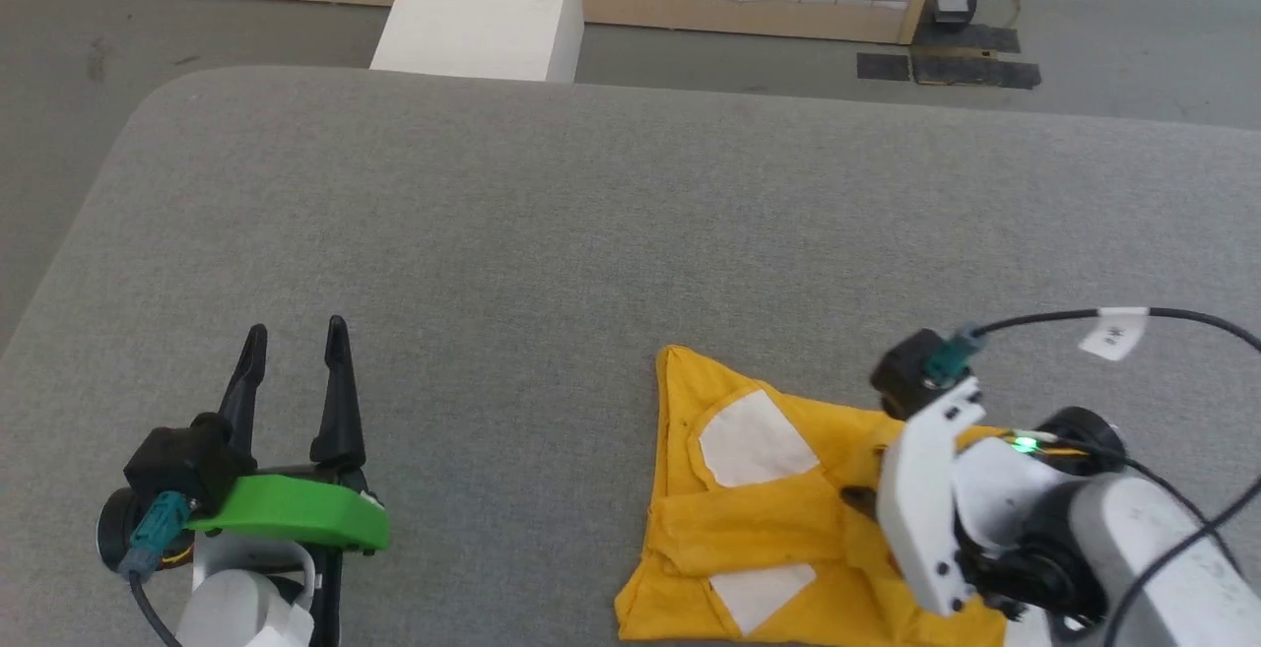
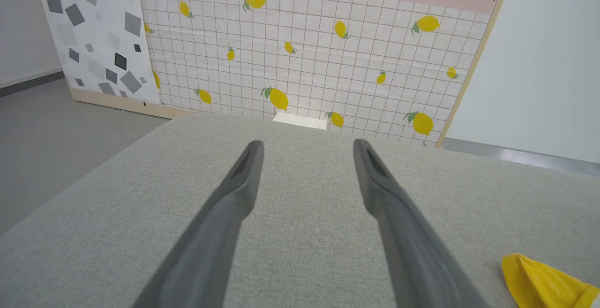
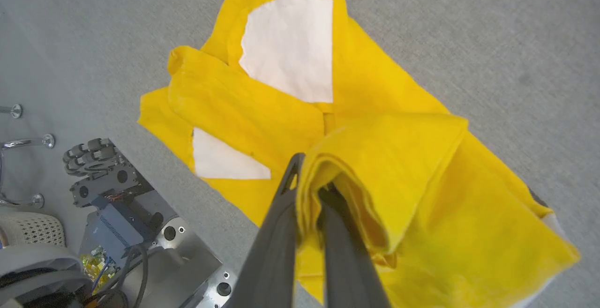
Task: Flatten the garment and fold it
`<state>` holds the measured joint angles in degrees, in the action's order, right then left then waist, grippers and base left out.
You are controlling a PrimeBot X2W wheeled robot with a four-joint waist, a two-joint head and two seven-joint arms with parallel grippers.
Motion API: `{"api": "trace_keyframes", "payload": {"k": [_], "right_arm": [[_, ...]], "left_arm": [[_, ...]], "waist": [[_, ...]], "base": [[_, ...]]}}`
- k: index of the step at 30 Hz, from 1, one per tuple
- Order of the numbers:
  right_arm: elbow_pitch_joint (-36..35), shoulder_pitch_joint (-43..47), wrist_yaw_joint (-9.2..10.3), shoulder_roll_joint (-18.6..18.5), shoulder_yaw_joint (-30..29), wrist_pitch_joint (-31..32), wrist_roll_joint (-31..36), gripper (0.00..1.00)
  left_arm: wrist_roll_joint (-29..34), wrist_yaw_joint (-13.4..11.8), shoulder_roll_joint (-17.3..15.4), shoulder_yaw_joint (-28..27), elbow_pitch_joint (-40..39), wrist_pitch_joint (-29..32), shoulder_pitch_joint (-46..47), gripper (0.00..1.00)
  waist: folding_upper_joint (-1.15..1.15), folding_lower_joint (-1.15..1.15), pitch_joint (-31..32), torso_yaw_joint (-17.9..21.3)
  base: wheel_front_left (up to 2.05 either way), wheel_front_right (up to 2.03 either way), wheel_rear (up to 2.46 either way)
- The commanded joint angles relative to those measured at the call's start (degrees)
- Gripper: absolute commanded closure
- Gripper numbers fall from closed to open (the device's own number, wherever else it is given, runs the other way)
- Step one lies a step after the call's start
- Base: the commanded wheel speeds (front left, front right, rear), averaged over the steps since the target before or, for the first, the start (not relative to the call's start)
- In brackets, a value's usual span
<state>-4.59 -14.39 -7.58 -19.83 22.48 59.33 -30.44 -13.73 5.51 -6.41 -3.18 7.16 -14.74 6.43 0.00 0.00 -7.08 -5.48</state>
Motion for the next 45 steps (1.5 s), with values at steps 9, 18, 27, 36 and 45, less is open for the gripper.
{"api": "trace_keyframes", "payload": {"k": [9,18,27,36,45], "right_arm": [[11.41,-7.84,0.09,6.99,7.65,-7.45,-0.34,1.0],[23.31,-10.95,0.09,10.68,9.17,-13.83,1.32,1.0],[27.62,-13.39,0.09,13.48,12.27,-17.33,0.02,0.0],[19.71,-16.26,0.09,14.37,16.73,-22.39,-4.08,0.0],[11.27,-12.27,0.09,9.46,7.04,-35.06,5.03,0.0]], "left_arm": [[-1.41,0.11,1.1,-0.45,0.02,-0.26,0.09,0.0],[-1.59,0.34,1.75,-0.41,0.29,-0.26,1.04,0.0],[-1.22,0.64,2.07,-0.46,1.21,-0.26,1.16,0.0],[0.2,0.93,1.14,0.27,2.04,-0.26,0.45,0.0],[4.2,-0.47,0.34,0.73,-0.98,-0.26,-0.29,0.0]], "waist": [[0.0,0.0,-2.14,-3.01],[0.0,0.0,-4.22,-5.05],[0.0,0.0,-3.41,-5.04],[0.0,0.0,0.39,-1.95],[0.0,0.0,2.58,3.92]], "base": [[0.0,0.0,0.0],[0.0,0.0,0.0],[0.0,0.0,0.0],[0.0,0.0,0.0],[0.0,0.0,0.0]]}}
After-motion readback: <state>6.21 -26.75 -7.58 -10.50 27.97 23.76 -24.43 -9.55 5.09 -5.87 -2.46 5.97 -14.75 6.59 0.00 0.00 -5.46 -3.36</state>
